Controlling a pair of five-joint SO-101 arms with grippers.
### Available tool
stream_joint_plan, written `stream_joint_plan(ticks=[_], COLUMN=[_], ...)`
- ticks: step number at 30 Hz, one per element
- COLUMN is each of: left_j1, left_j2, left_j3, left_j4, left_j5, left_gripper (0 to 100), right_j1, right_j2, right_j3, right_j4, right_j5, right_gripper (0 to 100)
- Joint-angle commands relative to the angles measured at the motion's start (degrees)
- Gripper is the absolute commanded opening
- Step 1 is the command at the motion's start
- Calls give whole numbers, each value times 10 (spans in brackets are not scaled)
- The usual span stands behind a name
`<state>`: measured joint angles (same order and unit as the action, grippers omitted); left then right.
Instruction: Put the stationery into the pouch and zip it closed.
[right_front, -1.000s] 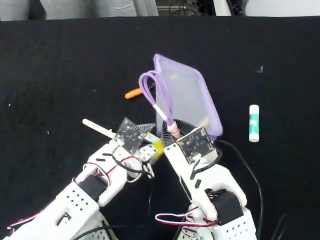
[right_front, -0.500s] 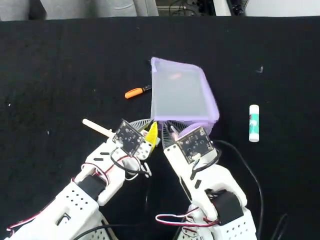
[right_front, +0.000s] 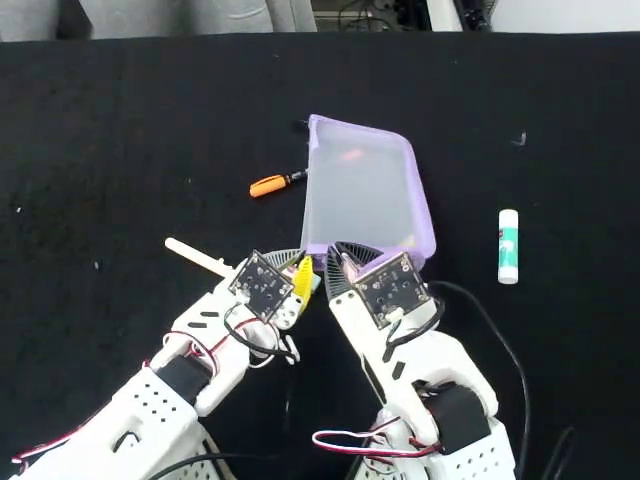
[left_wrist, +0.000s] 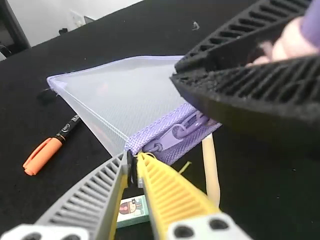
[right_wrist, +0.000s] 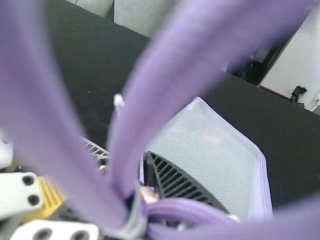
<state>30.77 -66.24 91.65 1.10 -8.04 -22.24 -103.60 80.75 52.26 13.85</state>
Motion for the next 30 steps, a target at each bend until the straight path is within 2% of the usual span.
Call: stream_joint_plan(ticks=[1,3,6,9,18,24,30], left_j1=[-33,-63,-99,-105,-61,-56,-58], left_j2=[-5,-5,-5,-5,0,2,19], left_j3=[-7,-8,-7,-5,-2,38,22], left_j4=[-10,-10,-10,-10,-12,-112,-116], left_j5=[23,62,138,183,142,89,79], left_gripper=[32,77,205,274,256,256,255], right_j1=[14,14,14,14,14,14,14], right_j2=[-26,-26,-26,-26,-26,-27,-27], right_j3=[-32,-32,-32,-32,-31,-35,-35], right_j4=[1,1,1,1,3,14,14], right_j5=[-3,-3,-3,-3,-3,-3,-4], right_gripper=[11,11,11,11,11,11,11])
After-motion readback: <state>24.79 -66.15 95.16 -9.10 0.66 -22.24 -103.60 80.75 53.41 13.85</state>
